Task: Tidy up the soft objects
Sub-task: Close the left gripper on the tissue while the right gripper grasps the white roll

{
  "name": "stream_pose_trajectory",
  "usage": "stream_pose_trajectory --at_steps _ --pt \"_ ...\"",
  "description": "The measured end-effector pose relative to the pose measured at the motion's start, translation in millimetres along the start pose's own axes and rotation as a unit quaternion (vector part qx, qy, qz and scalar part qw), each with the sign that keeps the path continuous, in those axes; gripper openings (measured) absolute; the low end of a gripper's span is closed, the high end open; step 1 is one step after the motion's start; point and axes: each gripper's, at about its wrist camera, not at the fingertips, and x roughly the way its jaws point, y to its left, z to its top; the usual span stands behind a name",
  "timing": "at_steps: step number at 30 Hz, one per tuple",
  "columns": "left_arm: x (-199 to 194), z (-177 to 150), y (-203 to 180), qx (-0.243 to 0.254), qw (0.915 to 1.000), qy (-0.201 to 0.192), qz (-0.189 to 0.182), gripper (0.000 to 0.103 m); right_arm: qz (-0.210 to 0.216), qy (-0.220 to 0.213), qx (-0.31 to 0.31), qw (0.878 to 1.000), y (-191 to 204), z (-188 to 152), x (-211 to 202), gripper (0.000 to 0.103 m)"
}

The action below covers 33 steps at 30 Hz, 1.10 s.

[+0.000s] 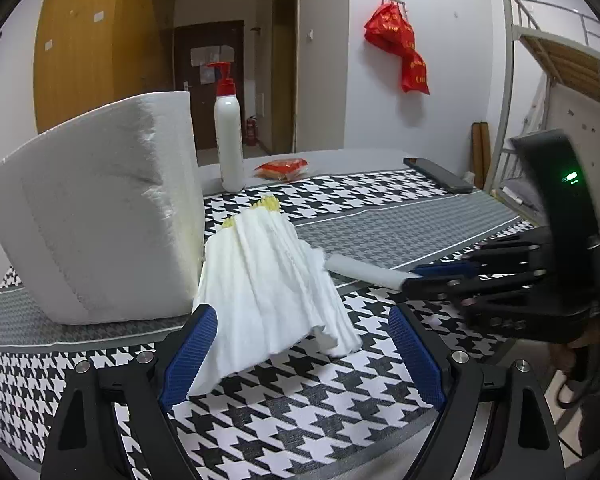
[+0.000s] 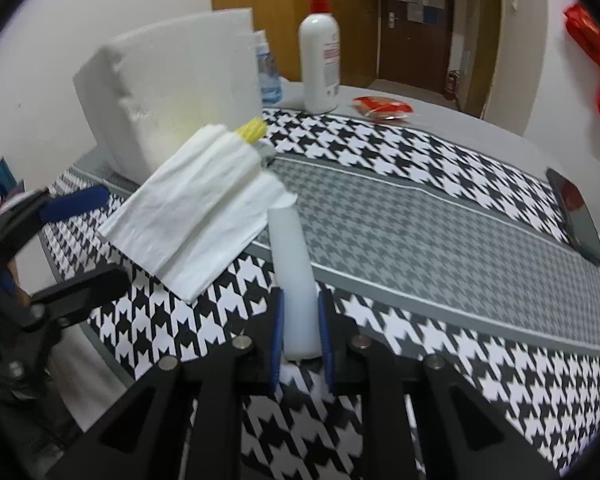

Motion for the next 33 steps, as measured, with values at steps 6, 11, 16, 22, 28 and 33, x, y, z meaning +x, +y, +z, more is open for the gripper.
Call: stream_pose_trajectory --at_steps 6,11,16,22,28,33 --pt "15.8 5.5 -2.0 -0.001 0.9992 0.016 0.035 0.085 0.014 -0.023 0.040 0.999 -11.6 -16.1 -25.9 0.020" --pt "29.6 5.0 0.1 -0.008 0.9977 0.052 0.043 0.049 0.021 -0.036 0.065 0.997 -17.9 -25.1 -36.1 0.020" --pt "30.0 1.6 0.2 -0.010 0.9969 0.061 0.049 0.018 0.028 -0.043 0.083 0.995 -23.2 -30.3 -38.9 0.020" --pt "14.3 3.0 -8.9 0.005 0.9987 0.048 0.014 0.002 0.035 -0.057 0.101 0.993 -31.9 -34.5 -43.8 0.020" --pt "-14.1 21.8 -18.8 0.012 0.9993 0.011 -0.035 0.002 0.035 -0.075 0.117 0.990 -41.8 -37.4 -56.0 0.020" --pt "-44.4 34.2 -16.8 0.006 0.9974 -0.024 -0.067 0.002 0.038 -0.088 0.118 0.988 -41.0 -38.9 -64.9 0.020"
